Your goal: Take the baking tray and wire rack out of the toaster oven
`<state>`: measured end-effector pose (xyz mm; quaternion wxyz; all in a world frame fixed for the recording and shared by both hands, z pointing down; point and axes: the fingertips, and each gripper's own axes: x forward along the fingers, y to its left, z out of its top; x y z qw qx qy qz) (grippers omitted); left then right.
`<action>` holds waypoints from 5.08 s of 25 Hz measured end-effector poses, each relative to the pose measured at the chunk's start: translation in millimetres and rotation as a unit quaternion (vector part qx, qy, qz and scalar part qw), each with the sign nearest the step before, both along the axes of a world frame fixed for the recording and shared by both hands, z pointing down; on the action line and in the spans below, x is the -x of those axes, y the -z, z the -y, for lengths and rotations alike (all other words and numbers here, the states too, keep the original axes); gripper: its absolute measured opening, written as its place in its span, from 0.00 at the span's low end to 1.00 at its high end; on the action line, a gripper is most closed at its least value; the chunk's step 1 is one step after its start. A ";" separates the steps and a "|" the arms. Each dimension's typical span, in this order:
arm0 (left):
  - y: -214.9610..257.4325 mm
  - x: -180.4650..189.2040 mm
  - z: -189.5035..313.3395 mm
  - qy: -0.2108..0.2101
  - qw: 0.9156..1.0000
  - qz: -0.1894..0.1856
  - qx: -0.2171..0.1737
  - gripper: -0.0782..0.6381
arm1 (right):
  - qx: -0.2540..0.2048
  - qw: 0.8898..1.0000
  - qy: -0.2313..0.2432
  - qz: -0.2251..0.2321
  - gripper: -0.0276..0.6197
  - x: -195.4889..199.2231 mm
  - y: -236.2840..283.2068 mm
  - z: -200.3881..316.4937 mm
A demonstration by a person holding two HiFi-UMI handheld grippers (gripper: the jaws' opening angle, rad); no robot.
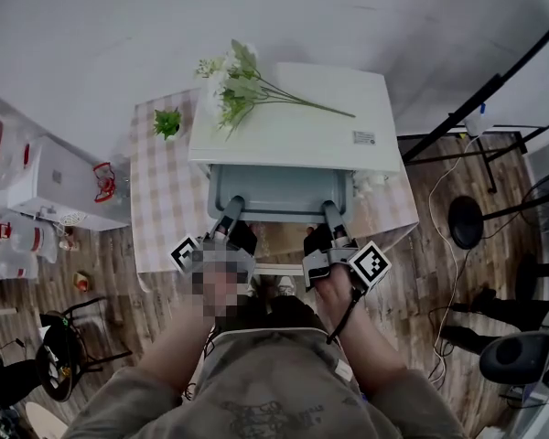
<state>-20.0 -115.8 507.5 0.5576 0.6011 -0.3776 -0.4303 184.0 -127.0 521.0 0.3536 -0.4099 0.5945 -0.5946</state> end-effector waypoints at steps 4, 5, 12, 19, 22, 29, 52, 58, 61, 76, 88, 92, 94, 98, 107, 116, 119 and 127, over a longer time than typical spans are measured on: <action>-0.9 -2.8 -20.8 -0.005 1.000 0.000 0.009 0.19 | 0.011 1.000 0.012 -0.004 0.17 -0.9 -1.5 -20.7; -1.2 -3.4 -26.2 -0.006 1.000 -0.001 0.012 0.19 | 0.014 1.000 0.016 -0.004 0.16 -1.1 -1.7 -26.0; -2.6 -6.5 -51.9 -0.011 1.000 -0.006 0.027 0.19 | 0.039 0.999 0.030 0.000 0.15 -2.9 -3.1 -50.9; 2.5 -9.5 -76.3 -0.030 0.999 -0.001 0.034 0.19 | 0.070 0.997 0.039 0.003 0.16 -4.3 -8.2 -77.5; 2.4 -9.9 -87.3 -0.034 0.998 0.000 0.047 0.19 | 0.082 0.996 0.035 0.011 0.16 -4.2 -10.9 -89.4; 7.9 -13.1 -111.0 -0.051 0.998 -0.001 0.042 0.19 | 0.090 0.995 0.049 0.009 0.16 -4.5 -9.3 -107.6; 8.3 123.6 -218.0 0.177 0.983 0.010 0.052 0.19 | 0.100 0.952 0.290 -0.003 0.16 156.1 -19.6 -132.0; 5.0 153.4 -249.4 0.240 0.969 0.009 0.061 0.19 | 0.108 0.932 0.345 -0.001 0.16 200.8 -18.7 -142.7; 4.8 163.8 -254.6 0.262 0.963 0.006 0.063 0.19 | 0.110 0.927 0.359 -0.001 0.16 216.2 -19.4 -141.2; -9.5 233.1 -203.4 0.311 0.948 0.004 0.071 0.21 | 0.120 0.939 0.322 0.012 0.16 279.6 -30.4 -83.4; -42.5 298.3 -116.8 0.265 0.960 0.034 0.088 0.21 | 0.145 0.955 0.260 0.001 0.17 315.5 -76.9 -37.7; -68.0 313.4 -98.6 0.260 0.958 0.043 0.114 0.21 | 0.167 0.956 0.241 -0.002 0.18 324.0 -95.4 -31.1; -76.1 318.3 -90.7 0.257 0.958 0.035 0.123 0.21 | 0.173 0.957 0.233 -0.005 0.18 327.9 -101.8 -25.9; -99.5 329.8 -77.1 0.252 0.956 0.033 0.147 0.21 | 0.189 0.959 0.213 -0.008 0.18 335.4 -114.2 -13.3; -129.1 351.7 -42.6 0.228 0.955 0.047 0.184 0.20 | 0.195 0.962 0.192 -0.029 0.16 351.5 -132.6 8.0; -158.1 360.7 -21.5 0.206 0.944 0.080 0.244 0.19 | 0.199 0.963 0.175 -0.038 0.15 357.2 -147.7 21.2; -161.3 361.3 -14.4 0.193 0.942 0.091 0.259 0.18 | 0.204 0.964 0.167 -0.031 0.14 357.6 -151.8 25.4; -161.1 354.4 -6.7 0.159 0.933 0.126 0.298 0.37 | 0.223 0.957 0.173 -0.060 0.20 354.4 -154.4 26.4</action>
